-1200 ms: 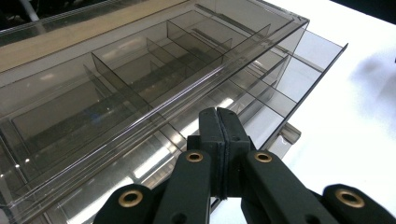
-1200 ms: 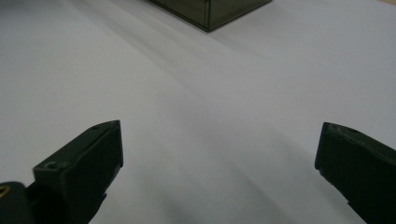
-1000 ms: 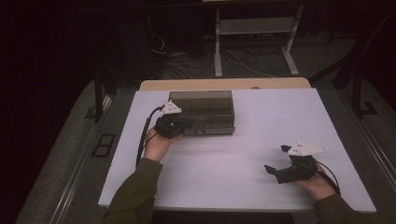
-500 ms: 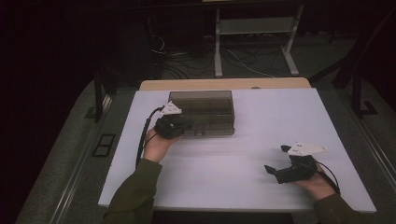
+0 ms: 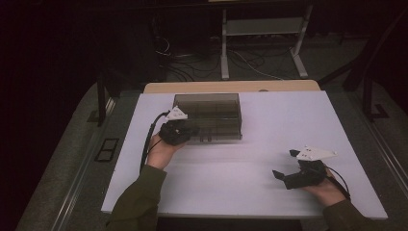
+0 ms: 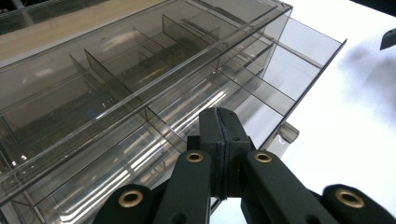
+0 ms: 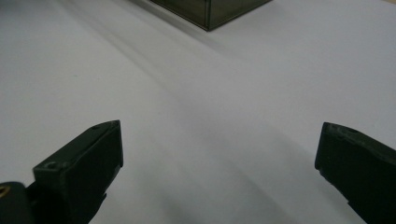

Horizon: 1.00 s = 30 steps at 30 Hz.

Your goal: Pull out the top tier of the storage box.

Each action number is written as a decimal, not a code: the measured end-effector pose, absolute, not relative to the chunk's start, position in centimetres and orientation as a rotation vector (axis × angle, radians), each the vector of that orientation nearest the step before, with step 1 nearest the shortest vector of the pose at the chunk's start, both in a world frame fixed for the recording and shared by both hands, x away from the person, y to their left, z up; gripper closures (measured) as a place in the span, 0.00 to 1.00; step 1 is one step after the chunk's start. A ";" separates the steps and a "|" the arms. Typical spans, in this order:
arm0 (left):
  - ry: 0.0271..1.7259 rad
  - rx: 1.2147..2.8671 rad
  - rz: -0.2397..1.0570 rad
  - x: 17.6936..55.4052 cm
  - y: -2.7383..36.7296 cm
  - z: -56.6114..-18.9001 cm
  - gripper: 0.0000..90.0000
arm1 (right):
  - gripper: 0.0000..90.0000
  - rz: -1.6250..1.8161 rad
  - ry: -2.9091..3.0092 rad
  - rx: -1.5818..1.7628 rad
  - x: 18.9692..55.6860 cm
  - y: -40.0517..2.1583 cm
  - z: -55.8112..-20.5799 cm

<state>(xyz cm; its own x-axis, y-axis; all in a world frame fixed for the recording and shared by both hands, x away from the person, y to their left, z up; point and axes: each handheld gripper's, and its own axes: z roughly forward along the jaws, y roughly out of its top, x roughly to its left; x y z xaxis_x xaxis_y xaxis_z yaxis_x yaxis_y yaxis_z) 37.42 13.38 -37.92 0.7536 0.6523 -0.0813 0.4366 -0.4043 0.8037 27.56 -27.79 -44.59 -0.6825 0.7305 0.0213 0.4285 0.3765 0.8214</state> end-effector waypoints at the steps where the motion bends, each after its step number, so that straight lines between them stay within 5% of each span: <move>1: 0.816 2.069 0.307 37.4 13.4 -37.9 0.99 | 0.01 1.215 2.297 1.012 27.6 -27.8 -44.6; 30: 0.781 2.118 0.294 36.0 13.4 -37.8 0.99 | 0.01 1.217 2.298 1.008 27.5 -27.8 -44.6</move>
<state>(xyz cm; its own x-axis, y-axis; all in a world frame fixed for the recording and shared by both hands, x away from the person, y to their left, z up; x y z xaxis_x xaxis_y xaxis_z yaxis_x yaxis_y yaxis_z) 36.00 13.35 -37.77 0.7787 0.6242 -0.0633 0.4279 -0.4545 0.7812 27.54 -27.77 -44.59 -0.6852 0.7280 0.0214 0.4269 0.3777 0.8216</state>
